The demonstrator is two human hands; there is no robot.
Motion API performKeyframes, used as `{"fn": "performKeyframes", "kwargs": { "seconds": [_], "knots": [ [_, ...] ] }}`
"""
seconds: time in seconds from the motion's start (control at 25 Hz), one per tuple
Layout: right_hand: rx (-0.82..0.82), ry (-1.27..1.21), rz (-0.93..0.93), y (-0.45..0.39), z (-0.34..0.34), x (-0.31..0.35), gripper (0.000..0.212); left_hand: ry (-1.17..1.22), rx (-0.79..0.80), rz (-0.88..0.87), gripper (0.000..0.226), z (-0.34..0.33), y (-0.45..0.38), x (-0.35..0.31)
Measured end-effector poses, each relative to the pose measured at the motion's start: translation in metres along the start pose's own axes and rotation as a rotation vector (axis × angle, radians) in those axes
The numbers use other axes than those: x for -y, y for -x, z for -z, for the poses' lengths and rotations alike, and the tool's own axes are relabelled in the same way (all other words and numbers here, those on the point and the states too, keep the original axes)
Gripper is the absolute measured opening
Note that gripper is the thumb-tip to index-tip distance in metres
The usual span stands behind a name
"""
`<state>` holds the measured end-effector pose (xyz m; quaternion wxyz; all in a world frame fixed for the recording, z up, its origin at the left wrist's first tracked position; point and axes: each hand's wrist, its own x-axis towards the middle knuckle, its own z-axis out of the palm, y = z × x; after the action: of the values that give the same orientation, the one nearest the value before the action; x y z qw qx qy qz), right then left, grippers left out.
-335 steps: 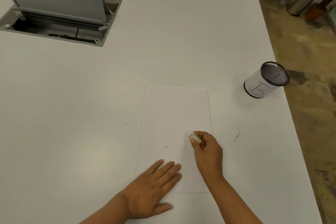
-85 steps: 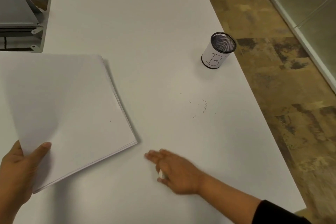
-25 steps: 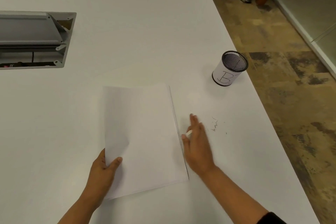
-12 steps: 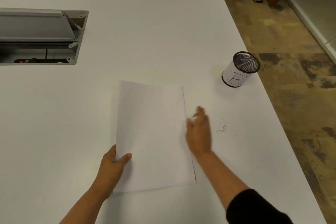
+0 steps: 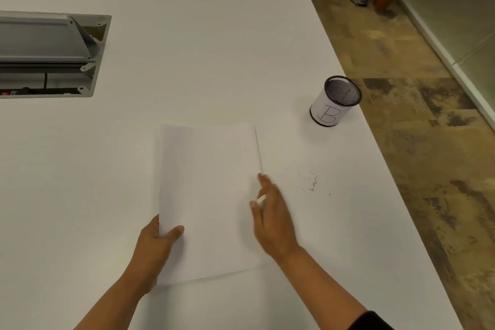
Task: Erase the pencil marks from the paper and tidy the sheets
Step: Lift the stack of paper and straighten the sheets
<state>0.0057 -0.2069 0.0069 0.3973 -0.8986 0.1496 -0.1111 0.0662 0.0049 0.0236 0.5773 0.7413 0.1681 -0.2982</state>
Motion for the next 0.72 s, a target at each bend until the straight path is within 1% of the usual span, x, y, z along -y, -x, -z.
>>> {"fn": "performKeyframes", "kwargs": {
  "seconds": [0.08,0.12,0.16,0.2,0.24,0.36,0.44,0.52,0.72],
  "knots": [
    [-0.204,-0.067,-0.149,-0.01,0.012,0.002,0.045,-0.009,-0.008,0.011,0.028,-0.001,0.001,0.0],
    [-0.269,-0.069,-0.169,-0.015,0.018,0.003,0.034,-0.015,-0.011,0.021,0.029,-0.002,0.0,0.0],
    [-0.29,-0.057,-0.176,-0.018,0.022,0.004,0.022,-0.022,-0.015,0.026,0.031,-0.002,-0.001,-0.001],
    [-0.279,-0.039,-0.186,-0.021,0.023,0.008,0.013,-0.039,-0.026,0.022,0.032,-0.002,-0.001,-0.002],
    [-0.246,-0.007,-0.217,-0.022,0.021,0.012,0.009,-0.077,-0.053,0.002,0.033,-0.003,0.0,-0.004],
    [-0.149,0.102,-0.36,-0.026,0.007,0.021,0.011,-0.279,-0.231,-0.064,0.034,-0.005,0.005,-0.014],
    [-0.13,0.118,-0.44,-0.025,0.0,0.025,0.013,-0.421,-0.311,-0.091,0.045,-0.002,0.004,-0.019],
    [-0.133,0.111,-0.47,-0.022,-0.004,0.027,0.011,-0.469,-0.307,-0.109,0.053,0.002,-0.005,-0.021],
    [-0.147,0.025,-0.475,-0.018,-0.005,0.034,0.008,-0.277,-0.194,-0.137,0.051,-0.006,-0.013,-0.034]
  ]
}}
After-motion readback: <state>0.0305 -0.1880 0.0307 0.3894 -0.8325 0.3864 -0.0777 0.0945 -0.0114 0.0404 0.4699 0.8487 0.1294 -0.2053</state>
